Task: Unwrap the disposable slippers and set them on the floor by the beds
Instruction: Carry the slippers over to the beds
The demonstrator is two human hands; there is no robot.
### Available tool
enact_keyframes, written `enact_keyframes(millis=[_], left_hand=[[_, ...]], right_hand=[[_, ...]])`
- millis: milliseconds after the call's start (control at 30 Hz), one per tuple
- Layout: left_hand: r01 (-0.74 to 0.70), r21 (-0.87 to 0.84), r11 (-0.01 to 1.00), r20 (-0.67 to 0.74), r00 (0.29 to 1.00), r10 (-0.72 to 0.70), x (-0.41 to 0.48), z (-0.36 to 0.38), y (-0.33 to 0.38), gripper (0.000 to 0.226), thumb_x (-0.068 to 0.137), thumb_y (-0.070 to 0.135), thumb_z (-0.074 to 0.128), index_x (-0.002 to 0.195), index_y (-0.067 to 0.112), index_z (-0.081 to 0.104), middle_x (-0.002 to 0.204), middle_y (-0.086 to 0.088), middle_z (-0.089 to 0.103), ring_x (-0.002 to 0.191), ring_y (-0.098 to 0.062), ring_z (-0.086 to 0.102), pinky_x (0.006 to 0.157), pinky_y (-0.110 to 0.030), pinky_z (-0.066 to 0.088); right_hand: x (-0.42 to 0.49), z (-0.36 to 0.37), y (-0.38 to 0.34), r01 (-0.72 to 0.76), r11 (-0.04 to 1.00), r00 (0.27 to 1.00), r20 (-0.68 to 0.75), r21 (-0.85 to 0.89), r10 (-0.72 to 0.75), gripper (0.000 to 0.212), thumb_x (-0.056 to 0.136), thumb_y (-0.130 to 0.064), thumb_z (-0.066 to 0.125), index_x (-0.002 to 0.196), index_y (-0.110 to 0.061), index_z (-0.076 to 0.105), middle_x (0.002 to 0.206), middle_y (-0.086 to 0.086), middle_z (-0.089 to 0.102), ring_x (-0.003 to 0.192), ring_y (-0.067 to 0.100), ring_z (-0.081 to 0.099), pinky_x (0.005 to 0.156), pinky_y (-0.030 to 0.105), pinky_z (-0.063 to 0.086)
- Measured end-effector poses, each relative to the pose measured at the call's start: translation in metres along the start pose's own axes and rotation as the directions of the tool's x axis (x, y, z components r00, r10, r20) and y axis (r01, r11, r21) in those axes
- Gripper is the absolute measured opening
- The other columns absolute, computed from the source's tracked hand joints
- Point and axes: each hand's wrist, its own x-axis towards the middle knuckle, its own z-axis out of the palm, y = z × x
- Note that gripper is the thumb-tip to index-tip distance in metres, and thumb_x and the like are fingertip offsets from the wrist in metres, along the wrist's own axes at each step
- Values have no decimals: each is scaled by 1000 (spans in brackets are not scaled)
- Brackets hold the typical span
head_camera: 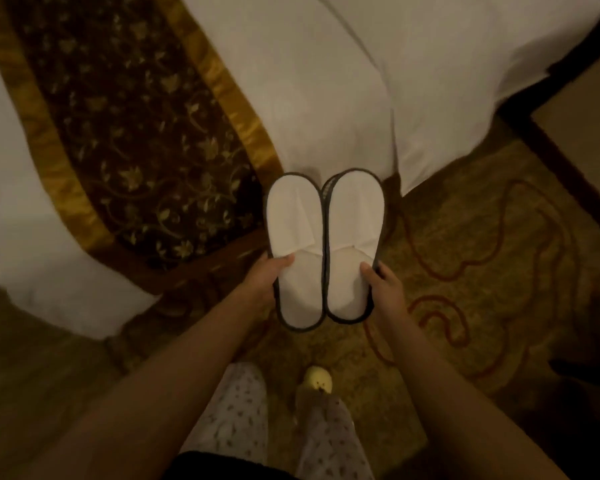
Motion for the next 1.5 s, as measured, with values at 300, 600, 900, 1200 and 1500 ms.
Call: enact_keyframes(millis=[300, 600, 900, 1200, 1500], left_hand=[[-9, -112, 994, -178, 984, -11, 128, -53, -133, 38, 87, 3, 60, 124, 10, 56, 131, -14, 58, 107, -28, 58, 100, -44, 44], [-27, -140, 990, -244, 970, -8, 280, -142, -242, 28, 87, -3, 58, 109, 13, 60, 115, -7, 58, 95, -26, 57, 97, -42, 43], [-82, -181, 980, -271, 962, 31, 387, -239, -284, 49, 88, 3, 58, 135, 9, 47, 138, -14, 52, 125, -33, 48, 109, -46, 37], [-120, -194, 974, -236, 969, 72, 401, -256, -264, 50, 89, 6, 57, 137, 15, 45, 132, -10, 56, 118, -28, 52, 103, -40, 40], [-45, 300, 953, -329, 933, 147, 345, -225, -220, 48, 86, 18, 65, 131, 12, 50, 124, -11, 59, 98, -23, 60, 84, -36, 49]], right_hand=[[114, 7, 148, -57, 995, 984, 165, -87, 71, 27, 90, -22, 59, 117, -19, 62, 103, -5, 67, 93, 13, 64, 80, 32, 54], [251, 57, 318, -24, 958, 974, 209, -285, 86, 44, 90, -31, 58, 131, -15, 52, 125, -1, 57, 109, 21, 56, 94, 40, 49], [393, 136, 378, 163, 897, 966, 252, -411, -60, 42, 94, -27, 53, 130, -5, 51, 132, 16, 54, 117, 32, 52, 90, 36, 45], [443, 183, 379, 166, 764, 977, 208, -624, -42, 43, 93, -22, 52, 127, 4, 50, 123, 23, 56, 114, 41, 52, 91, 43, 46], [371, 169, 330, 480, 268, 874, 430, -835, -226, 49, 92, -25, 52, 131, 1, 40, 134, 22, 45, 124, 36, 41, 104, 38, 32]])
